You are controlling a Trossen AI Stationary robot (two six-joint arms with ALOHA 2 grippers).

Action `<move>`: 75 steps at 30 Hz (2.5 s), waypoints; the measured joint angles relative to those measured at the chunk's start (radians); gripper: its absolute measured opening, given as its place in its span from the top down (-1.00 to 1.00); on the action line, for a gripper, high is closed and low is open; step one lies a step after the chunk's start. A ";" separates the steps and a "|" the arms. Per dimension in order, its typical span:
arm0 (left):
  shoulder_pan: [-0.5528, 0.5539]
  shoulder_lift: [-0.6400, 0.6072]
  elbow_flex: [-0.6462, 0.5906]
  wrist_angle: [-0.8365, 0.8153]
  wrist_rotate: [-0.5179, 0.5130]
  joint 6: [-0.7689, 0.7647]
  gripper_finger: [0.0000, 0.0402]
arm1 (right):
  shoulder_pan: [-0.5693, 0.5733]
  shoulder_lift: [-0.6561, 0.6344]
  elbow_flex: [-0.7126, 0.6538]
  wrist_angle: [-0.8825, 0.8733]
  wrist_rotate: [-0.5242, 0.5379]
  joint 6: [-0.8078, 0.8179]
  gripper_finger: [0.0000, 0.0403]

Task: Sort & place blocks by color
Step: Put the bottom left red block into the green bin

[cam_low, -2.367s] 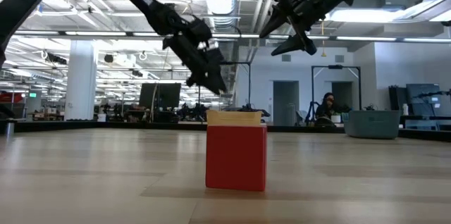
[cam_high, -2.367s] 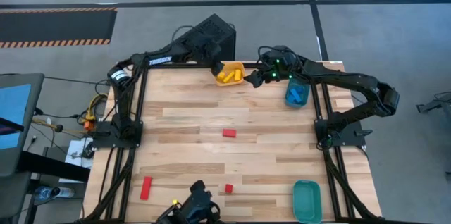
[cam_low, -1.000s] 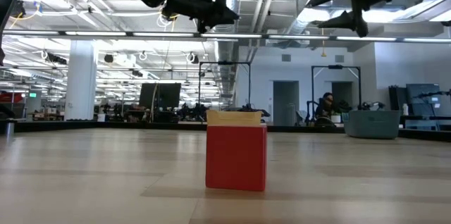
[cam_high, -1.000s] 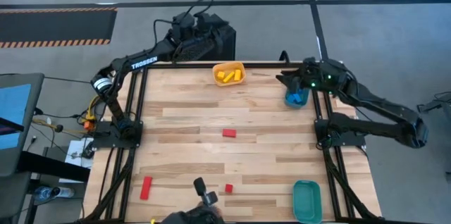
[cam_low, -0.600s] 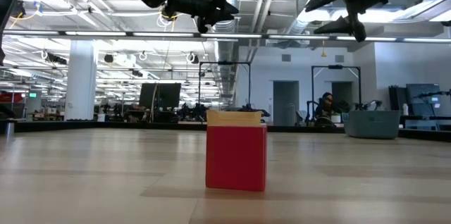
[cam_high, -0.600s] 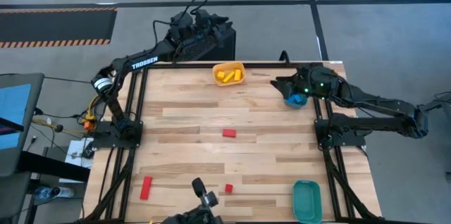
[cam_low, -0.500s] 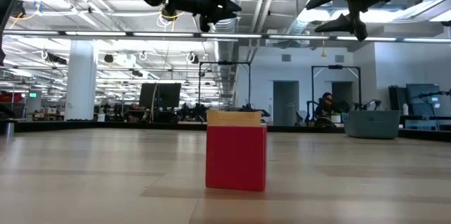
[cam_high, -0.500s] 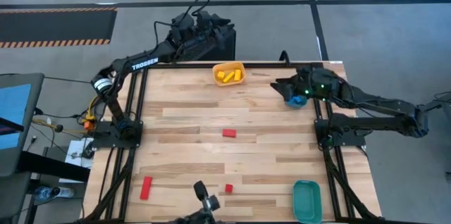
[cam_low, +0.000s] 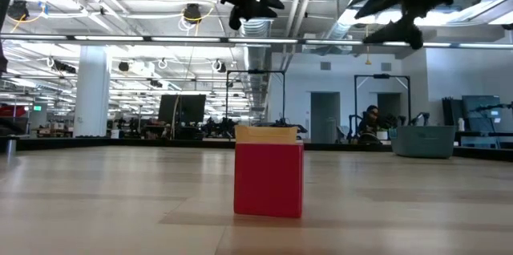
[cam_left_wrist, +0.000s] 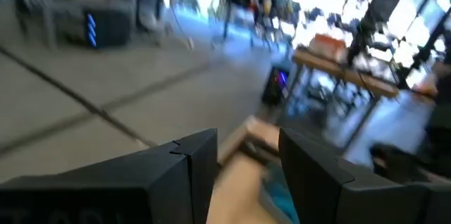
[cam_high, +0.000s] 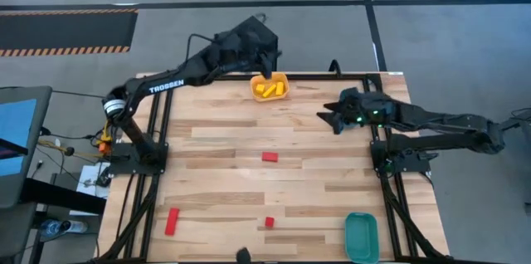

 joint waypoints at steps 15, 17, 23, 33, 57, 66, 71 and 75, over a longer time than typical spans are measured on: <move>-0.362 -0.163 -0.133 -0.261 -0.434 -0.035 0.32 | 0.160 0.323 -0.029 0.249 -0.252 0.017 -0.50; -0.369 -0.214 -0.171 -0.269 -0.468 -0.050 0.32 | 0.203 0.347 -0.021 0.288 -0.204 0.040 -0.50; -0.382 -0.404 -0.343 -0.233 -0.501 -0.061 0.32 | 0.272 0.421 0.051 0.308 -0.097 0.084 -0.50; -0.501 -0.705 -0.549 -0.431 -0.341 -0.147 0.32 | 0.358 0.676 0.264 0.307 0.021 0.116 -0.50; -1.198 -0.795 -0.839 -0.906 -0.282 -0.951 0.26 | 0.522 1.360 1.098 -0.162 0.235 0.734 -0.50; -1.313 -0.737 -0.873 -0.899 -0.264 -1.217 0.05 | 0.534 1.400 1.206 -0.287 0.254 0.802 -0.50; -1.390 -0.654 -0.873 -0.896 -0.187 -1.387 -0.10 | 0.526 1.400 1.206 -0.327 0.217 0.807 -0.50; -1.449 -0.573 -0.873 -0.888 -0.080 -1.463 -0.18 | 0.526 1.400 1.206 -0.338 0.192 0.806 -0.50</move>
